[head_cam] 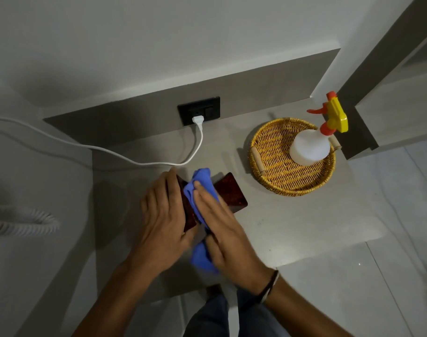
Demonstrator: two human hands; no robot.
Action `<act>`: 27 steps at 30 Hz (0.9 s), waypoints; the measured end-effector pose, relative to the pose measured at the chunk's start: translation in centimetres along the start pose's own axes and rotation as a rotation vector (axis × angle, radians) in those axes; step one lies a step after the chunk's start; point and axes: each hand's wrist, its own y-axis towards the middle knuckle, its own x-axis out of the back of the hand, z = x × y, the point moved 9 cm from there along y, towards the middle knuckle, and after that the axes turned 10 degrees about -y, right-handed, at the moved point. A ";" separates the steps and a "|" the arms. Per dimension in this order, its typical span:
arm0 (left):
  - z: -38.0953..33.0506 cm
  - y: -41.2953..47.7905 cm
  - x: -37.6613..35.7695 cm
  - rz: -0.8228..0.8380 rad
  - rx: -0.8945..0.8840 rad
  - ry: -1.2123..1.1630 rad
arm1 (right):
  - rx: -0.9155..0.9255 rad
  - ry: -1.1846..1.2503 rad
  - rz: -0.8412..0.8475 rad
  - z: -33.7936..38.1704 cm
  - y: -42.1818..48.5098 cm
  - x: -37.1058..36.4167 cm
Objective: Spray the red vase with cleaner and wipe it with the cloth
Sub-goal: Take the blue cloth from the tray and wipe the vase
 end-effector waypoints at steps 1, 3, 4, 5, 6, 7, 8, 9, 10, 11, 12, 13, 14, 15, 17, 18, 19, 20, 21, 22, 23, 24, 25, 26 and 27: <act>0.2 -0.1 -0.1 0.008 -0.007 -0.012 | 0.021 0.035 -0.002 0.8 -0.2 -0.6; 0.5 -0.2 0.0 0.014 -0.001 -0.014 | 0.026 -0.043 0.029 -0.3 -0.3 -0.6; 0.6 -0.3 0.1 0.018 0.012 -0.003 | 0.004 -0.132 0.059 -1.8 -0.4 -0.3; 0.6 -0.4 0.2 0.022 0.024 0.010 | -0.037 -0.217 0.097 -3.5 -0.6 0.2; 0.4 -0.2 0.4 0.027 0.023 0.021 | -0.079 -0.296 0.134 -5.3 -0.7 1.2; 0.1 -0.1 0.6 0.026 0.011 0.035 | -0.114 -0.351 0.176 -6.8 -0.8 2.1; -0.3 0.2 0.8 0.028 0.002 0.050 | -0.133 -0.375 0.211 -7.8 -0.9 3.2; -0.5 0.4 0.9 0.040 -0.002 0.063 | -0.134 -0.373 0.222 -8.1 -0.9 4.3; -0.7 0.5 1.1 0.043 -0.006 0.072 | -0.123 -0.368 0.193 -8.0 -1.1 5.6; -1.0 0.9 1.4 0.037 -0.015 0.082 | -0.111 -0.363 0.123 -7.8 -1.0 7.5; -1.1 1.2 1.6 0.028 -0.022 0.096 | -0.118 -0.360 0.049 -7.6 -1.3 9.1; -1.3 1.7 1.9 0.024 -0.023 0.110 | -0.132 -0.373 -0.016 -7.7 -1.3 10.7; -1.4 2.1 2.0 0.031 -0.018 0.121 | -0.140 -0.399 -0.060 -7.8 -0.9 12.0; -1.3 2.5 1.9 0.040 -0.016 0.133 | -0.156 -0.432 -0.098 -8.2 -0.3 13.1; -1.4 3.6 1.8 0.059 -0.017 0.146 | -0.202 -0.507 -0.091 -9.9 1.8 14.6; -1.5 4.1 1.8 0.066 -0.014 0.150 | -0.230 -0.552 -0.050 -11.2 2.9 14.9; -1.6 4.5 1.7 0.070 -0.018 0.153 | -0.250 -0.593 -0.004 -12.4 4.1 14.8; -1.6 5.0 1.5 0.071 -0.019 0.151 | -0.263 -0.635 0.042 -13.7 5.2 14.5; -1.7 5.3 1.5 0.066 -0.021 0.146 | -0.270 -0.661 0.082 -14.9 6.1 14.1; -1.9 5.7 1.4 0.060 -0.017 0.142 | -0.264 -0.683 0.118 -15.9 7.0 13.6; -2.0 5.9 1.2 0.060 -0.011 0.141 | -0.256 -0.697 0.156 -16.9 7.7 13.0; -2.1 6.1 1.0 0.066 -0.008 0.142 | -0.237 -0.714 0.177 -17.7 8.3 12.3; -2.3 6.2 0.8 0.073 -0.008 0.147 | -0.220 -0.742 0.199 -18.4 8.6 11.7; -2.5 6.3 0.6 0.078 -0.012 0.150 | -0.202 -0.756 0.222 -19.3 8.9 11.0; -2.6 6.3 0.5 0.061 -0.018 0.161 | -0.176 -0.778 0.260 -19.9 8.9 10.2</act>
